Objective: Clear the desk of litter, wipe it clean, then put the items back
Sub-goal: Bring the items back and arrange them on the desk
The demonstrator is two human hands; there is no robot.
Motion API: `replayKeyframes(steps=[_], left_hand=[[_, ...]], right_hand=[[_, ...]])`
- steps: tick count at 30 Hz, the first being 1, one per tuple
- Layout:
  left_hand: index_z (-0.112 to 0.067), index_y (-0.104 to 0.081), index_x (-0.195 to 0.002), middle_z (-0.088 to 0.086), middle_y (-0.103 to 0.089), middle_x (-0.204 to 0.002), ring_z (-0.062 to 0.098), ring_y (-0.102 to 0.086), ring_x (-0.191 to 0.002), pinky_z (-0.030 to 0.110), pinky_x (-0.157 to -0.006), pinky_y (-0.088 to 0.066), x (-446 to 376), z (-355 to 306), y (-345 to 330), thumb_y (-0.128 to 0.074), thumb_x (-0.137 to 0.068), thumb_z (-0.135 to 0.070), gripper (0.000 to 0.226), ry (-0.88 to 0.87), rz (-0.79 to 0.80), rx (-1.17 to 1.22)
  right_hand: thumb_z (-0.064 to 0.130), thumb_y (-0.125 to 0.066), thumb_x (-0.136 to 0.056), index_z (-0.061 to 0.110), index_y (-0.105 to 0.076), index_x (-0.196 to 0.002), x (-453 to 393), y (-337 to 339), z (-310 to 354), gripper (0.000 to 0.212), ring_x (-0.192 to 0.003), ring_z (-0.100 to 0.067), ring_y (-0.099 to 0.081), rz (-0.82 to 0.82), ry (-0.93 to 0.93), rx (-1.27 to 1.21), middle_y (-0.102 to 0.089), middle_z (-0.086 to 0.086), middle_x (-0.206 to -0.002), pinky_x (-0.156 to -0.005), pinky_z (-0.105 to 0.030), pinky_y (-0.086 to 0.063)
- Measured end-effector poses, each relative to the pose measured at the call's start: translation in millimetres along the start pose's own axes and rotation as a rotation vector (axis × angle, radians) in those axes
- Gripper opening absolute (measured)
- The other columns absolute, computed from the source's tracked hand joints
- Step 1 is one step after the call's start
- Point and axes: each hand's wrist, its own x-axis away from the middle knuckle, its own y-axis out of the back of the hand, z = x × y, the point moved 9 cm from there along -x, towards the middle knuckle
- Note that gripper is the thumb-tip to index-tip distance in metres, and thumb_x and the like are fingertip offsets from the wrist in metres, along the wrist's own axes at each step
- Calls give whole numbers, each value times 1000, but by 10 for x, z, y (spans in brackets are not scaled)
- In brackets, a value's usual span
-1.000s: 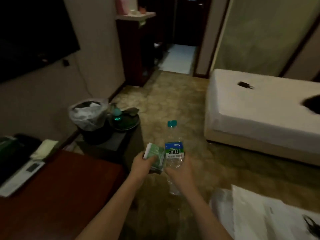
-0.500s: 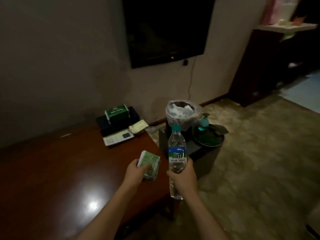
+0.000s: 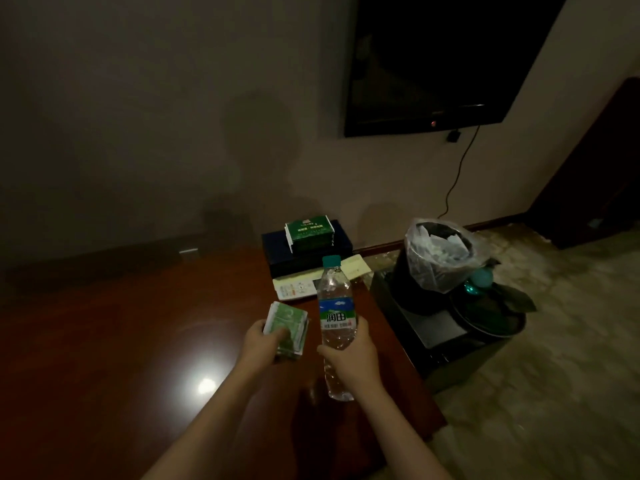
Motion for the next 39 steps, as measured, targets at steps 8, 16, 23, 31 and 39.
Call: replayKeyframes(steps=[8, 16, 23, 31, 39], left_hand=[[-7, -48, -112, 16, -61, -104, 25, -63, -77, 24, -46, -52, -639, -49, 658, -51, -94, -5, 19, 73, -35, 58], [-4, -52, -111, 11, -63, -90, 22, -62, -72, 26, -46, -51, -872, -9, 1072, -48, -95, -2, 17, 131, -164, 208], [-2, -53, -104, 12, -61, -85, 22, -60, -69, 28, -55, -49, -1248, 3, 1708, -50, -92, -2, 12, 139, -392, 237], [-4, -55, -103, 13, -64, -92, 23, -64, -75, 29, -57, -51, -1768, 147, 1589, -53, -93, -6, 10, 228, -378, 203], [-6, -53, -99, 6, -62, -84, 16, -61, -68, 22, -50, -48, -2151, 158, 1543, -52, -94, -6, 6, 254, -351, 161]], right_hand=[[10, -81, -66, 26, -41, -109, -390, -628, 236, 61, -87, -8, -60, 14, -57, 44, -59, 6, -100, -68, -22, -48], [5, -80, -68, 24, -38, -113, -862, -1398, 455, 64, -85, -9, -61, 197, -34, 126, -61, 3, -102, -71, -28, -56], [2, -78, -70, 23, -38, -114, -1405, -2033, 730, 63, -79, -7, -63, 356, 20, 144, -60, 2, -97, -55, -14, -48], [6, -80, -71, 23, -35, -115, -1998, -2396, 857, 65, -82, 0, -57, 416, 10, 157, -54, 10, -97, -53, -9, -43], [12, -86, -65, 12, -33, -136, -2786, -2527, 1258, 89, -101, -10, -54, 358, 98, 167, -58, -2, -121, -88, -23, -42]])
